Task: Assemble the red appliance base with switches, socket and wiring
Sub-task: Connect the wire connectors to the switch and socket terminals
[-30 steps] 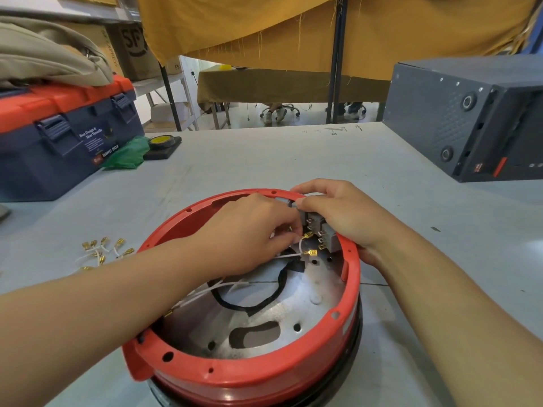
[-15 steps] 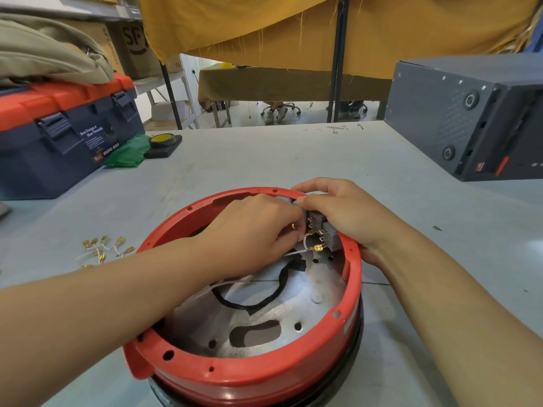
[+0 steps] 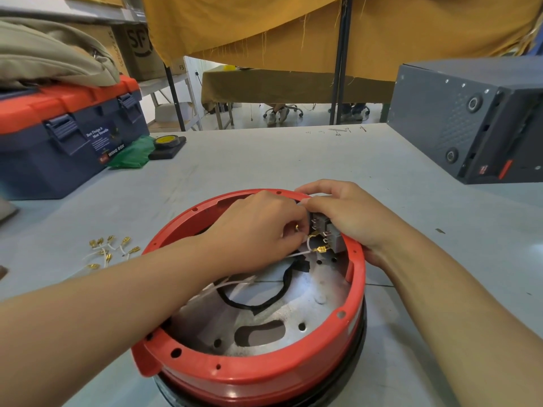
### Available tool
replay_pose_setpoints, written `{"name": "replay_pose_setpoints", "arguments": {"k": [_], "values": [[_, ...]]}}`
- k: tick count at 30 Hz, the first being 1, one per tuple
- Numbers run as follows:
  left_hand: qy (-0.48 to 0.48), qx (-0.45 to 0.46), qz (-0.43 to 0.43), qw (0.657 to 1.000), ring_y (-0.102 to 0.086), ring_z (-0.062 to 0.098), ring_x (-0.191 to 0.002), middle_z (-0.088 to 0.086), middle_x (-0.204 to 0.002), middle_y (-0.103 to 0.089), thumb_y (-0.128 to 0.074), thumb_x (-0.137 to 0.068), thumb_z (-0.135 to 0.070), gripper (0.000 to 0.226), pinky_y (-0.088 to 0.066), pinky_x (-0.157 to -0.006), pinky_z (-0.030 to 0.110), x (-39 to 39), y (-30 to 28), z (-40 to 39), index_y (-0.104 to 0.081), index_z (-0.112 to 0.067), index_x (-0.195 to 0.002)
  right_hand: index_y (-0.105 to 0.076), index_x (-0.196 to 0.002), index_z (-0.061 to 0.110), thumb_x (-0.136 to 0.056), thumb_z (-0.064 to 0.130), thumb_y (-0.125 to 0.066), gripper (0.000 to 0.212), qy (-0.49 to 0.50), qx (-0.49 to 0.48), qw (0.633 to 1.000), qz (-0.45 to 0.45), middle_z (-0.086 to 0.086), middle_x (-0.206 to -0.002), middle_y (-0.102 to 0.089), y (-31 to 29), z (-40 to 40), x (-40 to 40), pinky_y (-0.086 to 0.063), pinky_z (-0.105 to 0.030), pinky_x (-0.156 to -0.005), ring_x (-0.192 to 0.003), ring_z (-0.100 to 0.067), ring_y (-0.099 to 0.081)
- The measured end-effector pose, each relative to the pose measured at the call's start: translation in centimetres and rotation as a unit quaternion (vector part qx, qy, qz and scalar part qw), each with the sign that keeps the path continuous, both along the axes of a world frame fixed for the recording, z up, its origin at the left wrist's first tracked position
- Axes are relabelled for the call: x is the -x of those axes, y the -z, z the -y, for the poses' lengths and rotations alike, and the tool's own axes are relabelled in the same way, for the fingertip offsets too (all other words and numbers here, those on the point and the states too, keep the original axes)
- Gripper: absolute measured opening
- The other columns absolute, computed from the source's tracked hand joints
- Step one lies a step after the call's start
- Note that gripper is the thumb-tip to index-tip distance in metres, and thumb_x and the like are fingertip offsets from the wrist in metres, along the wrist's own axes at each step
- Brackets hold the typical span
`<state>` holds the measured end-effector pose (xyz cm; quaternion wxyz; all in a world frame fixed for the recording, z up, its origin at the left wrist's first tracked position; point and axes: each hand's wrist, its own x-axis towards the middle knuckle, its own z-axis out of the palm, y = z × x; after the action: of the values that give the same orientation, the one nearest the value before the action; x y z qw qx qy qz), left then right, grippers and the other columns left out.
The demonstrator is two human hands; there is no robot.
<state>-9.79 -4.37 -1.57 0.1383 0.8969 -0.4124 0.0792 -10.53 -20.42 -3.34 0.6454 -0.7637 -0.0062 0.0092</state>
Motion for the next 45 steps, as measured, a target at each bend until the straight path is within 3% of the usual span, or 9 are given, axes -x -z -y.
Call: {"name": "replay_pose_setpoints", "arguments": {"k": [4, 8, 15, 22, 31, 37, 45], "values": [[0.012, 0.039, -0.032, 0.999, -0.060, 0.010, -0.072, -0.009, -0.078, -0.067, -0.061, -0.082, -0.016, 0.012, -0.050, -0.069, 0.035, -0.2, -0.4, -0.2, -0.070, -0.021, -0.088, -0.069, -0.101, 0.017, -0.087, 0.011, -0.058, 0.018, 0.002, 0.028, 1.000, 0.006, -0.018, -0.093, -0.071, 0.0, 0.1, 0.0, -0.053, -0.054, -0.087, -0.092, -0.036, -0.068], [-0.011, 0.081, -0.045, 0.996, -0.057, 0.001, -0.063, -0.011, -0.064, -0.062, -0.069, -0.079, -0.017, 0.004, -0.045, -0.061, 0.019, -0.5, -0.7, -1.0, -0.067, -0.020, -0.077, -0.070, -0.096, 0.022, -0.087, 0.016, -0.060, 0.015, 0.009, 0.056, 0.998, 0.015, -0.014, -0.095, -0.072, -0.1, 0.1, 0.0, -0.051, -0.054, -0.090, -0.094, -0.033, -0.067], [-0.075, 0.053, -0.039, 0.995, -0.059, 0.009, -0.064, -0.007, -0.063, -0.063, -0.071, -0.079, -0.027, 0.011, -0.052, -0.066, 0.039, -1.1, -0.5, -0.9, -0.065, -0.021, -0.072, -0.070, -0.096, 0.023, -0.087, 0.018, -0.060, 0.014, 0.010, 0.062, 0.998, 0.016, -0.010, -0.096, -0.072, 0.0, 0.1, -0.1, -0.051, -0.051, -0.092, -0.095, -0.029, -0.067], [-0.082, 0.030, -0.021, 0.996, -0.056, 0.008, -0.062, -0.009, -0.059, -0.057, -0.070, -0.080, -0.032, 0.016, -0.051, -0.063, 0.035, -1.1, -0.5, -0.7, -0.060, -0.023, -0.070, -0.070, -0.097, 0.023, -0.087, 0.017, -0.060, 0.015, 0.007, 0.060, 0.998, 0.018, -0.010, -0.096, -0.072, 0.0, 0.1, -0.2, -0.051, -0.050, -0.092, -0.094, -0.028, -0.068], [-0.097, -0.005, 0.031, 0.995, -0.050, 0.011, -0.063, -0.013, -0.059, -0.048, -0.064, -0.083, -0.039, 0.022, -0.035, -0.053, 0.026, -0.8, -0.3, -0.6, -0.051, -0.029, -0.068, -0.070, -0.097, 0.023, -0.088, 0.017, -0.059, 0.015, 0.004, 0.059, 0.998, 0.017, -0.010, -0.095, -0.073, 0.1, 0.2, -0.1, -0.052, -0.051, -0.090, -0.093, -0.029, -0.069], [-0.126, 0.014, -0.016, 0.992, -0.054, 0.007, -0.064, -0.012, -0.059, -0.056, -0.073, -0.075, -0.034, 0.017, -0.051, -0.065, 0.035, -1.5, -0.9, -1.6, -0.062, -0.023, -0.067, -0.069, -0.094, 0.025, -0.087, 0.020, -0.060, 0.012, 0.004, 0.072, 0.997, 0.018, -0.013, -0.097, -0.072, -0.1, 0.1, -0.1, -0.051, -0.054, -0.090, -0.095, -0.033, -0.067], [-0.139, -0.005, -0.010, 0.990, -0.053, 0.012, -0.065, -0.013, -0.057, -0.053, -0.069, -0.077, -0.033, 0.019, -0.050, -0.064, 0.035, -1.8, -0.6, -1.6, -0.057, -0.024, -0.065, -0.068, -0.096, 0.025, -0.089, 0.020, -0.059, 0.013, -0.007, 0.077, 0.997, 0.017, -0.007, -0.098, -0.072, -0.1, 0.2, 0.0, -0.050, -0.050, -0.094, -0.096, -0.028, -0.067]]}}
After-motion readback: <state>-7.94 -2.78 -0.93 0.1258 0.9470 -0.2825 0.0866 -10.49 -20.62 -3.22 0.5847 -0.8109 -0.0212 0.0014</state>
